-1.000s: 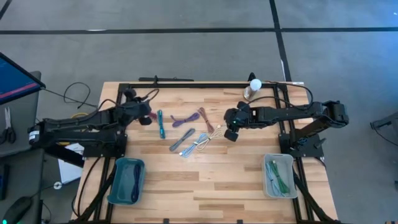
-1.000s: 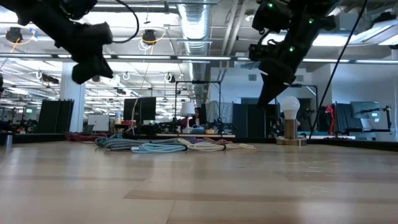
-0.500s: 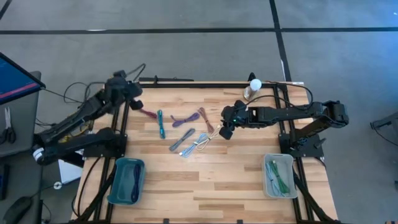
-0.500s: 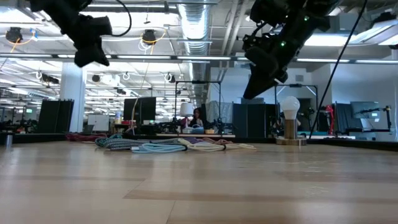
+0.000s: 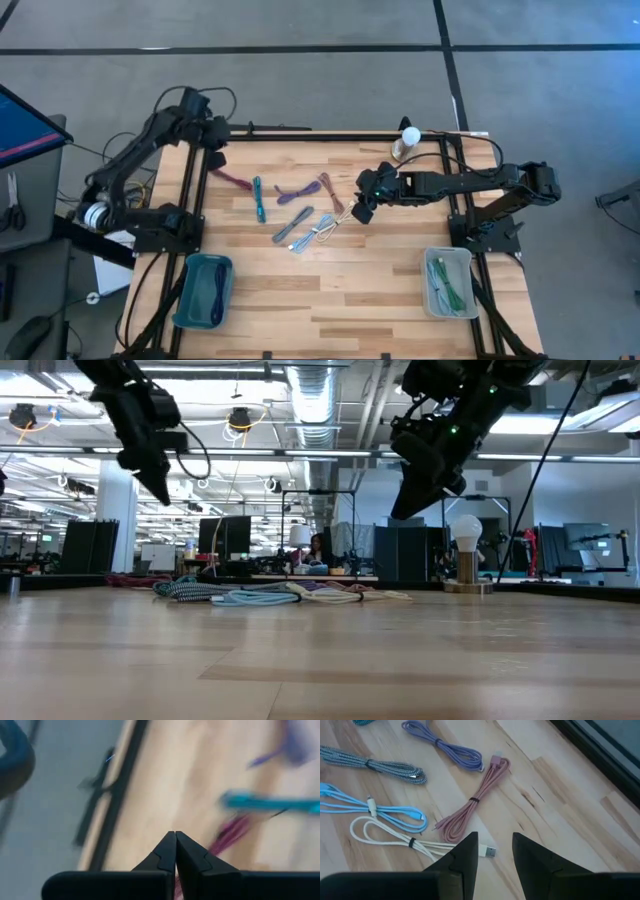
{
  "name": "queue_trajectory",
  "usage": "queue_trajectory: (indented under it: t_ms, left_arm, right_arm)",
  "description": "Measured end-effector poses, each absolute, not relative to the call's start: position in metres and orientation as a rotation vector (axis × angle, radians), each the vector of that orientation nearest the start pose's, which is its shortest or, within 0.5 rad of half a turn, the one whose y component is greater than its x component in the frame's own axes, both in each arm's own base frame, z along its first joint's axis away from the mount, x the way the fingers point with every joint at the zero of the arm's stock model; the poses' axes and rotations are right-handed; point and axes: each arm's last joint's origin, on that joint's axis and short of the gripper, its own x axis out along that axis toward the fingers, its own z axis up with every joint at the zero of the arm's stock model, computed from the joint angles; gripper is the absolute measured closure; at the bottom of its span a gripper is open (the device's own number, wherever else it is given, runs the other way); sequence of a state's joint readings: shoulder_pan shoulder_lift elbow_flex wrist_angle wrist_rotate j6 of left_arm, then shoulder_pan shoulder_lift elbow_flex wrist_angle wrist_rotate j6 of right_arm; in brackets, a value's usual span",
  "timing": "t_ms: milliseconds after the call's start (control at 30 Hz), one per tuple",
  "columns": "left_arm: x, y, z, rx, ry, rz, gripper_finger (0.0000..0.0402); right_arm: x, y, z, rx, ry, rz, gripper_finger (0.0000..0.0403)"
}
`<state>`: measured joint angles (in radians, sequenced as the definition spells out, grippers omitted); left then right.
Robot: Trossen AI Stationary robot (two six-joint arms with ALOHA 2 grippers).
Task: Pick & Place USB Port
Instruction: Put the pink patterned USB cable into the blue bin
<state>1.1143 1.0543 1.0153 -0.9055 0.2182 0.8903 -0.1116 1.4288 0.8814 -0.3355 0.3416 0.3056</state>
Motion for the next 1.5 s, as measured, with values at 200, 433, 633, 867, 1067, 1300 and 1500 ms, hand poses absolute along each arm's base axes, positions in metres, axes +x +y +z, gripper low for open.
queue_trajectory:
  t_ms: [200, 433, 633, 867, 1067, 1300, 1500]
  left_arm:
    - [0.108, 0.165, 0.305, 0.079, 0.992, 0.164, 0.0394]
    - [0.109, 0.153, 0.291, 0.037, 1.173, 0.09, 0.0394]
    - [0.11, 0.157, 0.29, -0.051, 1.17, 0.222, 0.0394]
    - [0.115, 0.16, 0.292, 0.03, 1.168, 0.274, 0.0394]
    - [0.117, 0.159, 0.292, 0.05, 1.176, 0.267, 0.037]
    - [0.114, 0.155, 0.269, -0.029, 1.224, 0.249, 0.03]
    - [0.112, 0.152, 0.25, -0.068, 1.259, 0.233, 0.0244]
  right_arm:
    - [0.28, -0.042, 0.215, 0.179, 0.812, -0.555, 0.029]
    - [0.28, -0.042, 0.215, 0.178, 0.814, -0.555, 0.029]
    - [0.28, -0.042, 0.215, 0.178, 0.816, -0.555, 0.029]
    - [0.28, -0.041, 0.215, 0.177, 0.818, -0.555, 0.029]
    - [0.28, -0.042, 0.215, 0.153, 0.825, -0.544, 0.029]
    - [0.28, -0.042, 0.215, 0.153, 0.825, -0.545, 0.029]
    - [0.28, -0.042, 0.215, 0.153, 0.825, -0.545, 0.029]
